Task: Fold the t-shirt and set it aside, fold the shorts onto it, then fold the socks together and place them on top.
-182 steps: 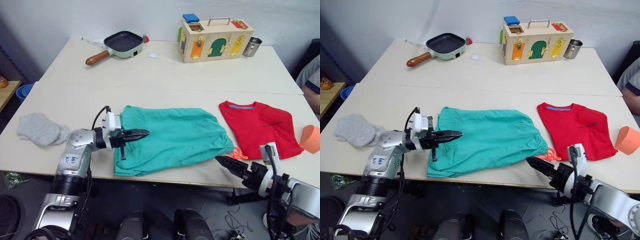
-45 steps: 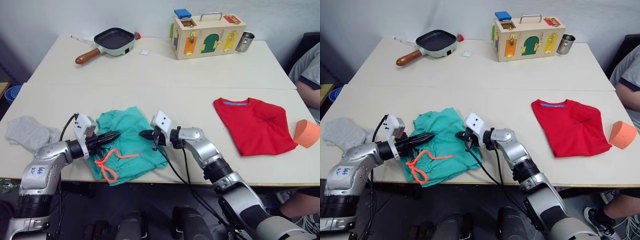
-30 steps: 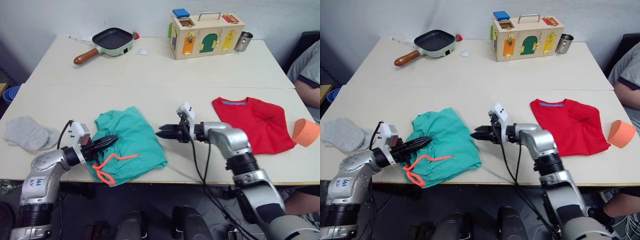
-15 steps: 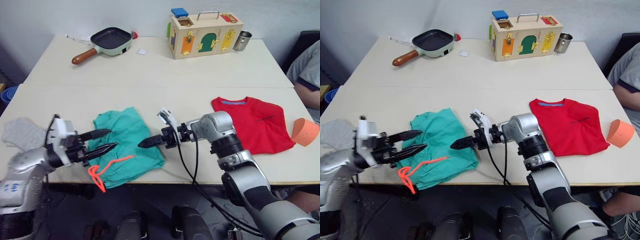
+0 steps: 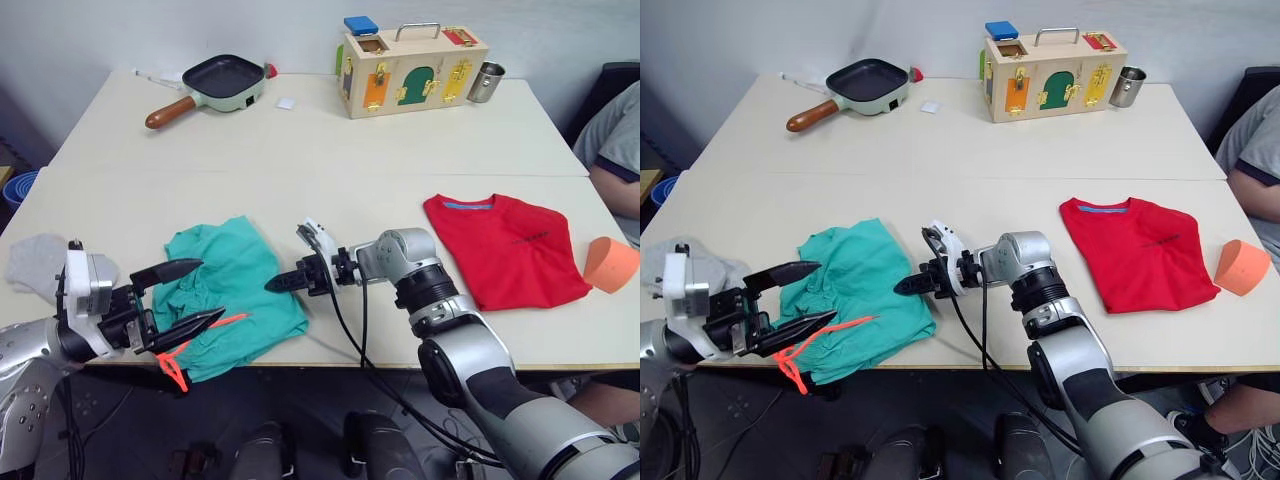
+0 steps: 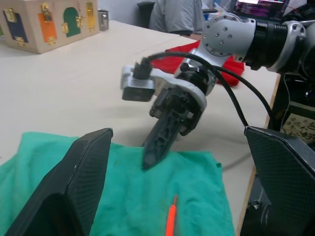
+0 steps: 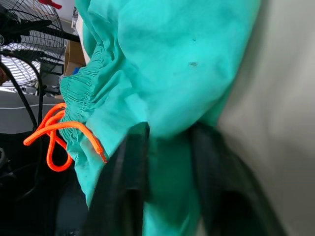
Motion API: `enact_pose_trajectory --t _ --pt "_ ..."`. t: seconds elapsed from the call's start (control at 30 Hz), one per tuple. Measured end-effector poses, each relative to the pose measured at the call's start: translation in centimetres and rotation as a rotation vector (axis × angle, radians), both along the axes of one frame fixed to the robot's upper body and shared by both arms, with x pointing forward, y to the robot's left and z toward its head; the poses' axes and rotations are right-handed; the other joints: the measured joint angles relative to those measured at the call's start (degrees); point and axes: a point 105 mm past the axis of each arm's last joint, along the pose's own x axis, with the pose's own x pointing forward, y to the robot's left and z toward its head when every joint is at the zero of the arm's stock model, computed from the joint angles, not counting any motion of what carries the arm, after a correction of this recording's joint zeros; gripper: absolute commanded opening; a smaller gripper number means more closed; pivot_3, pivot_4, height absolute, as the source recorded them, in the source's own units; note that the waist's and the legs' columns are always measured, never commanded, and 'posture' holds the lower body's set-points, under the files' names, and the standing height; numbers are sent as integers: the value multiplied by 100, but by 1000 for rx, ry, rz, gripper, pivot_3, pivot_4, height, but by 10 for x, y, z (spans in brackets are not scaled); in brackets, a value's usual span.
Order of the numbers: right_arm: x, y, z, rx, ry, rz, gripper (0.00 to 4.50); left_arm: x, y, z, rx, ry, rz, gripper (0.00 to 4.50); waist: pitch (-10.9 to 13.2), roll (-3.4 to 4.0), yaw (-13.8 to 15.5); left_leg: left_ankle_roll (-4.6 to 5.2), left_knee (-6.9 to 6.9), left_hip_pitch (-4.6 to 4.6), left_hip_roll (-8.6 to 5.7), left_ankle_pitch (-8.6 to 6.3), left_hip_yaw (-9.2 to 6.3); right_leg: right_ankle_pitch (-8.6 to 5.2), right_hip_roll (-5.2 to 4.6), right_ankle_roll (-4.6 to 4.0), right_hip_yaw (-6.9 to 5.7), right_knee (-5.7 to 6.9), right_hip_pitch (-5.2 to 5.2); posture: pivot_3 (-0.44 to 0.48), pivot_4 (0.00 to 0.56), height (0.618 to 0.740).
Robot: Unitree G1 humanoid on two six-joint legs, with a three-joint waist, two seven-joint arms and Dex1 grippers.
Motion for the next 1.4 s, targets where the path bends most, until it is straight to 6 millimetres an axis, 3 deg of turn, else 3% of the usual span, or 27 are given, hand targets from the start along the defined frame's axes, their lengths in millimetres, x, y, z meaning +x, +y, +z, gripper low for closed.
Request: enact_pose_trajectory --t 0.1,0.23,0.37,0.53,0.67,0.77,0.9,0.97,1.23,1.4 --pt "4 -5 4 13 -19 -33 29 2 6 -10 2 23 23 4500 0 0 8 -3 -2 -2 0 1 -1 -1 0 -2 -1 -7 -5 0 150 740" --pt "6 -36 18 28 -47 -45 29 7 4 -13 -7 16 18 4500 1 1 92 5 -2 -10 -9 -3 -7 2 -12 -3 -1 -29 -7 0 150 740" --pt "7 -83 51 22 -143 -57 29 13 -8 -12 -29 -1 -17 4500 2 3 103 16 -4 -12 -11 -14 -6 5 -14 -1 -1 -32 -5 0 150 740" --pt "3 -143 77 -52 -216 -106 29 18 -20 -11 -47 -10 -56 4500 3 4 100 17 -22 -11 -7 -13 -1 4 -4 -1 -9 -39 -4 0 150 740" --pt "1 -185 90 -117 -258 -170 29 25 -25 -13 -64 -14 -67 4500 3 5 81 20 -20 -11 -6 -10 12 4 -1 -1 -7 -61 -3 0 150 740" --pt "2 -206 96 -144 -281 -217 29 26 -27 -18 -65 2 -72 4500 3 5 68 20 -16 -10 -3 -7 13 6 2 3 -7 -74 0 0 150 740" --pt "3 -259 110 -230 -340 -351 29 32 -28 -16 -75 -10 -83 4500 8 13 175 22 -11 -10 -4 -5 14 10 1 9 -6 -77 1 0 150 740" --pt "1 -273 118 -237 -361 -382 29 33 -28 -18 -77 -2 -93 4500 8 13 193 22 -10 -10 -4 -6 14 10 1 9 -5 -79 1 0 150 740" --pt "-1 -328 129 -278 -401 -503 29 42 -38 -17 -78 -8 -147 4500 10 17 198 20 -9 -11 -4 -6 15 11 0 10 -5 -80 1 0 150 740" --pt "-4 -365 125 -374 -403 -572 29 44 -41 -14 -76 -16 -173 4500 13 23 195 20 -2 -11 -4 -6 22 11 0 10 -4 -79 1 0 150 740"
